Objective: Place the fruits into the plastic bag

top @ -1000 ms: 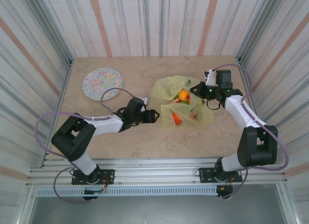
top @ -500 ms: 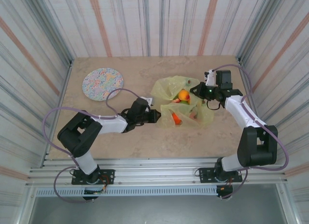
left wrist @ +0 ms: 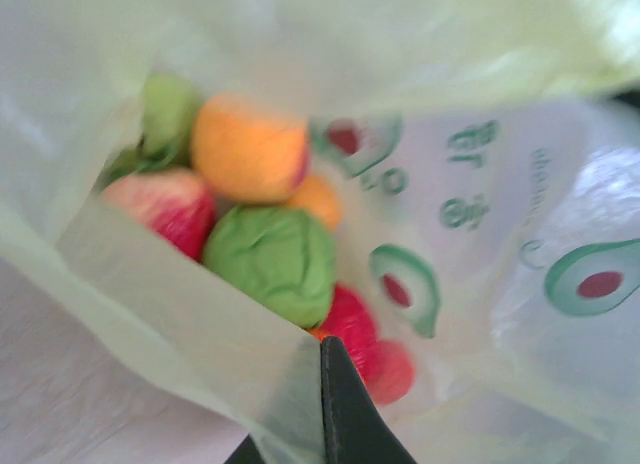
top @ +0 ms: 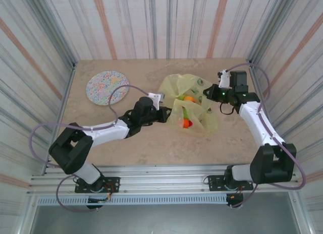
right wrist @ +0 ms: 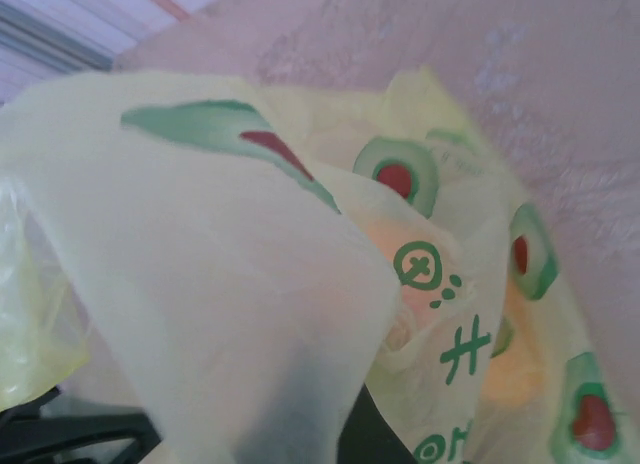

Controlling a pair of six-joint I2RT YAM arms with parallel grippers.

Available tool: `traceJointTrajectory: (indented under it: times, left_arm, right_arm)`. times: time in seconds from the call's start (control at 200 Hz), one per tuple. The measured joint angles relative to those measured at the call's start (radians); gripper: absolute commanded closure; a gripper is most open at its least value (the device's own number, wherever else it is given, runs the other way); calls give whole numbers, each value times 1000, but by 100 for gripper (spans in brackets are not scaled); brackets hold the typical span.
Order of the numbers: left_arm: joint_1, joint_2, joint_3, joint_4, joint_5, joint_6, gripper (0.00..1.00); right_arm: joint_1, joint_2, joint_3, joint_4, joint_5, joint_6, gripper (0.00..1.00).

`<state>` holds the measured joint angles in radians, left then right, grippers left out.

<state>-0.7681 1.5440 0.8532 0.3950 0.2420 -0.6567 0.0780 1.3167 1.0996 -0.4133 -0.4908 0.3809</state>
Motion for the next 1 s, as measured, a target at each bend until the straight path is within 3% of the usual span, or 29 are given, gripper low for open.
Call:
traceJointTrajectory:
  times: [0.486, 1.002]
  left_arm:
    - [-3, -120, 233, -216, 35, 26, 100]
    - [80, -124, 266, -281, 26, 59, 100]
  right_arm:
    - [0, -70, 138, -136, 80, -54, 99]
    - [35, -9, 169, -121, 79, -53, 98]
